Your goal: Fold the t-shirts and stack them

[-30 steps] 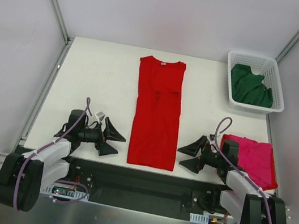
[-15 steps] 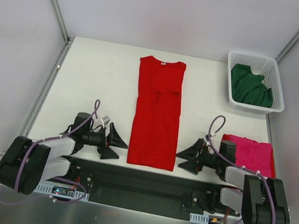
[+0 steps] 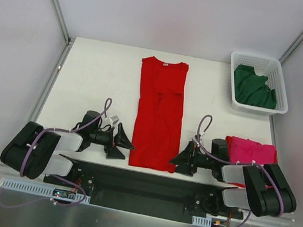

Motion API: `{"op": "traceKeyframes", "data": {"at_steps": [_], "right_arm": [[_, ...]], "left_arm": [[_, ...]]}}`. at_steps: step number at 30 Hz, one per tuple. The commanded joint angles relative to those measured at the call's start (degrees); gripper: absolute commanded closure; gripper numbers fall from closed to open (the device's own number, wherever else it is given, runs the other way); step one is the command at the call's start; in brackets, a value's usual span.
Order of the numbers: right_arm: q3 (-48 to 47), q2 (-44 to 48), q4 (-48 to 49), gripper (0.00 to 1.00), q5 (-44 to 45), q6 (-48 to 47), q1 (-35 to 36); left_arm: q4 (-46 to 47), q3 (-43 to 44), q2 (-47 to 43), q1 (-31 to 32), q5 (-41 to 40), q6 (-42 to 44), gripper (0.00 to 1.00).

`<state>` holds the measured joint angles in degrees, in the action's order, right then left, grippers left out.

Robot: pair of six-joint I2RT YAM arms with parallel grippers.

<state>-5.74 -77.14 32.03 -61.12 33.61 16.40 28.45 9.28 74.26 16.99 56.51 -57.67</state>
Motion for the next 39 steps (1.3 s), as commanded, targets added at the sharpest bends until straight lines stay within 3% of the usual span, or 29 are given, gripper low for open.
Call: {"op": "traceKeyframes", "data": {"at_steps": [1, 5, 9, 12, 16, 19, 25, 39], "right_arm": [[3.7, -10.1, 4.9, 0.04, 8.9, 6.0, 4.4], [5.1, -15.8, 13.3, 0.04, 8.7, 8.9, 4.7], [5.1, -15.1, 12.4, 0.04, 9.4, 8.8, 4.6], [3.3, -9.4, 0.6, 0.04, 11.2, 5.7, 4.6], [-1.5, 1.2, -24.5, 0.04, 14.5, -4.3, 4.7], [-2.9, 4.5, -29.8, 0.04, 15.2, -6.4, 4.7], [0.6, -3.1, -22.5, 0.04, 14.1, -4.6, 4.9], [1.2, -2.2, -29.2, 0.04, 18.3, -7.8, 4.9]], "left_arm": [[-1.9, 2.1, 3.7, 1.5, -0.6, -0.1, 0.01], [-0.5, 3.6, 7.0, 2.0, -0.3, 0.4, 0.01], [2.0, 3.2, 8.5, 2.4, 0.1, -0.6, 0.01], [4.0, 2.3, 8.6, 3.5, -0.2, -2.4, 0.01], [5.2, 0.8, 7.3, 4.5, -1.0, -3.4, 0.01], [7.4, -0.6, 7.0, 4.7, -1.3, -4.9, 0.01], [10.7, -2.1, 7.7, 7.5, -2.8, -7.0, 0.01], [16.5, -4.8, 8.7, 13.0, -6.9, -11.6, 0.01]]}}
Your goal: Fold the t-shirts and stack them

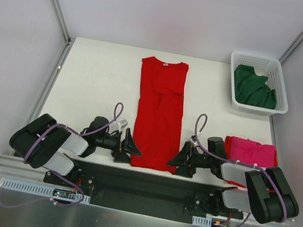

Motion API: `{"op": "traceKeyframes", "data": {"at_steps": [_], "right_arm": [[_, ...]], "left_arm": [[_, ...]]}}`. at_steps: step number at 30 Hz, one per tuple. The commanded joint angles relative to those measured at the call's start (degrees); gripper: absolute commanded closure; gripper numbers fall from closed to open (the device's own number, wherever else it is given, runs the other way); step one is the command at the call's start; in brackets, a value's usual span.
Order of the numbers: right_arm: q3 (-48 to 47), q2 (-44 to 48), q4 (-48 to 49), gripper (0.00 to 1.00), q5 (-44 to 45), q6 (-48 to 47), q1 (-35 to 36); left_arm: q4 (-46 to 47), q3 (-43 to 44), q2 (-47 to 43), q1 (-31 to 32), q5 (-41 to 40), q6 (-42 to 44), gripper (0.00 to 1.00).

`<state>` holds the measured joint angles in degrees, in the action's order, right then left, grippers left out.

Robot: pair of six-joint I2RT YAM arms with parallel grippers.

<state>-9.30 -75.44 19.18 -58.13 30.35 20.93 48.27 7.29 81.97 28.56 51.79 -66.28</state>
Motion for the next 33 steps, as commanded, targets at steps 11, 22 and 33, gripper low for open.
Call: {"op": "traceKeyframes", "data": {"at_steps": [11, 22, 33], "right_arm": [[3.9, -5.2, -15.3, 0.04, 19.8, -2.9, 0.4], [1.5, -10.1, -13.4, 0.02, 20.5, -2.4, 0.3], [1.7, -10.5, -12.9, 0.39, 20.8, -2.5, 0.3]], "left_arm": [[2.0, -2.5, 6.1, 3.3, -2.9, -4.2, 0.01], [2.7, -1.9, 8.4, 3.4, -2.5, -4.1, 0.05], [-7.0, 0.6, 4.8, 3.4, -3.7, 0.2, 0.42]]}}
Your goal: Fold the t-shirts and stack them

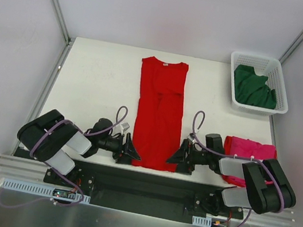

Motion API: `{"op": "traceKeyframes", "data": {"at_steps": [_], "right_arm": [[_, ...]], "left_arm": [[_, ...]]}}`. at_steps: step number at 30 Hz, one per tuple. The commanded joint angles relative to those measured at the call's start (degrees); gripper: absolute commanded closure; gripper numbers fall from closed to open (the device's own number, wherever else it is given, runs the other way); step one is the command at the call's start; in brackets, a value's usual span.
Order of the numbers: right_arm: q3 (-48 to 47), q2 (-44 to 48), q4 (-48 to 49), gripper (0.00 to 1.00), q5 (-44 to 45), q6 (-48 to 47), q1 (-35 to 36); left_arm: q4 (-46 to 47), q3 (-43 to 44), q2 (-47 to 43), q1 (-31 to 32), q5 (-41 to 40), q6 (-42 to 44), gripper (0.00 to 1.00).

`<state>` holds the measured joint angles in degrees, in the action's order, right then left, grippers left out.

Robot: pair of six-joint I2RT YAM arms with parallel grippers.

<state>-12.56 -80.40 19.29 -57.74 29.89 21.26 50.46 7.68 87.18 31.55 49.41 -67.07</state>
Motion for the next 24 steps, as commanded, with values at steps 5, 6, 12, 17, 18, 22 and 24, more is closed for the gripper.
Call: {"op": "traceKeyframes", "data": {"at_steps": [5, 6, 12, 17, 18, 22, 24], "right_arm": [[4.4, -7.2, -11.7, 0.75, 19.6, -1.6, -0.1], [4.3, -7.3, -11.7, 0.78, 19.5, -1.6, -0.1], [3.8, -7.6, -11.6, 0.91, 19.0, -1.6, -0.1], [3.5, -5.2, -11.6, 0.93, 18.5, -1.0, 0.0], [3.4, -4.2, -11.6, 0.95, 18.3, -0.9, -0.1], [3.2, -2.2, -11.4, 0.99, 17.3, -0.6, -0.1], [3.2, -1.5, -11.3, 0.99, 17.0, -0.4, -0.1]], "left_arm": [[-9.2, 0.5, 0.4, 0.5, -1.3, 1.3, 0.48], [-9.2, 0.5, 0.5, 0.5, -1.3, 1.4, 0.49], [-9.2, 1.2, 1.6, 0.5, -1.3, 1.7, 0.55], [-10.0, 2.4, 0.7, 0.4, -1.0, 1.5, 0.55], [-10.4, 2.6, -0.3, 0.5, -1.0, 1.4, 0.55], [-15.0, 3.9, -2.9, 0.4, -1.8, 3.6, 0.55], [-15.3, 4.1, -3.7, 0.4, -1.7, 4.0, 0.55]]}}
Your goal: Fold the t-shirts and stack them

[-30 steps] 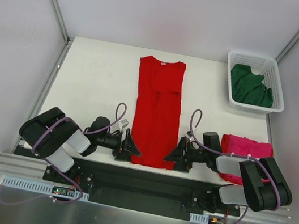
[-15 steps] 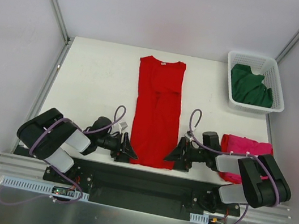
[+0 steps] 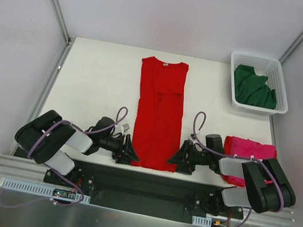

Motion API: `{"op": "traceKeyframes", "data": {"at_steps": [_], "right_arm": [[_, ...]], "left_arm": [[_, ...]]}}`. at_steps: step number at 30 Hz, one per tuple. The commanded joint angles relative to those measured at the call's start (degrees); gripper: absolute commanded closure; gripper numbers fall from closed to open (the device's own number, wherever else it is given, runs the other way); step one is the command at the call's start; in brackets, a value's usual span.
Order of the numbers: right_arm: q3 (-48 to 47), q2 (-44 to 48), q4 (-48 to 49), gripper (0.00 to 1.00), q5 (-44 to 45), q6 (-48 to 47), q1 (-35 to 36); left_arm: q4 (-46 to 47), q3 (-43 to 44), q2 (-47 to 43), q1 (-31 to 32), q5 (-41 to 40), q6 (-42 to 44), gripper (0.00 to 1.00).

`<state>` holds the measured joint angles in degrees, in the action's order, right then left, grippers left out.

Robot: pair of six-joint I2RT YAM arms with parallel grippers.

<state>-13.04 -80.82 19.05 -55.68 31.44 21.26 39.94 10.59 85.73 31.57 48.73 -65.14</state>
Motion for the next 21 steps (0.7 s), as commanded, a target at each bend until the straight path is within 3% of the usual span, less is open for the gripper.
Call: {"op": "traceKeyframes", "data": {"at_steps": [1, 2, 4, 5, 7, 8, 9, 10, 11, 14, 15, 16, 17, 19, 20, 21], "right_arm": [[3.6, -0.8, -11.1, 0.99, 14.9, -1.7, -0.1], [3.6, -0.6, -11.1, 0.99, 15.1, -1.6, -0.1], [3.9, 0.0, -11.0, 0.98, 15.1, -1.6, -0.1], [4.0, 0.1, -10.9, 0.74, 15.2, -1.5, -0.1], [4.3, 0.7, -10.8, 0.49, 15.3, -1.4, -0.1], [4.4, 1.7, -10.7, 0.25, 15.3, -1.5, -0.1], [4.6, 2.3, -10.7, 0.12, 15.4, -1.1, -0.1], [4.8, 3.0, -10.7, 0.02, 15.4, -1.0, -0.1], [4.8, 4.5, -10.7, 0.04, 15.5, -0.9, -0.1], [4.3, 6.7, -12.5, 0.04, 15.9, -0.6, 0.0], [4.1, 7.9, -13.1, 0.03, 16.0, -0.8, -0.2], [3.8, 8.3, -13.7, 0.0, 15.9, -1.1, -0.1], [3.2, 8.7, -15.0, 0.19, 16.1, -1.1, -0.1], [2.7, 9.7, -16.0, 0.42, 16.2, -1.5, -0.1], [2.1, 10.0, -17.4, 0.62, 16.6, -1.8, -0.1], [1.9, 10.4, -17.8, 0.66, 16.7, -1.9, -0.1]], "left_arm": [[-4.8, 1.4, -2.3, 0.5, -0.9, 2.3, 0.56], [-4.8, 1.5, -2.4, 0.4, -0.9, 2.5, 0.66], [-5.1, 1.8, -2.2, 0.4, -0.7, 2.7, 0.72], [-5.1, 2.2, -2.1, 0.4, -0.7, 2.7, 0.78], [-5.1, 2.3, -1.8, 0.5, -0.5, 2.7, 0.84], [-5.2, 2.4, -2.0, 0.5, -0.5, 2.8, 0.87], [-5.2, 2.5, -2.1, 0.4, -0.5, 2.7, 0.94], [-5.4, 2.6, -2.1, 0.5, -0.5, 2.9, 0.94], [-5.5, 2.7, -2.0, 0.5, -0.3, 2.9, 0.94], [-5.7, 2.7, -1.8, 0.5, -0.4, 3.1, 0.63], [-5.7, 2.7, -1.9, 0.5, -0.3, 3.1, 0.38], [-5.7, 2.8, -1.8, 0.5, -0.4, 3.1, 0.01], [-5.7, 2.9, -1.6, 0.5, -0.2, 3.1, 0.01], [-5.7, 3.0, -1.4, 0.4, -0.1, 3.2, 0.01], [-5.6, 3.0, -1.4, 0.4, -0.1, 3.3, 0.01], [-5.6, 3.0, -1.5, 0.5, -0.1, 3.2, 0.01]]}}
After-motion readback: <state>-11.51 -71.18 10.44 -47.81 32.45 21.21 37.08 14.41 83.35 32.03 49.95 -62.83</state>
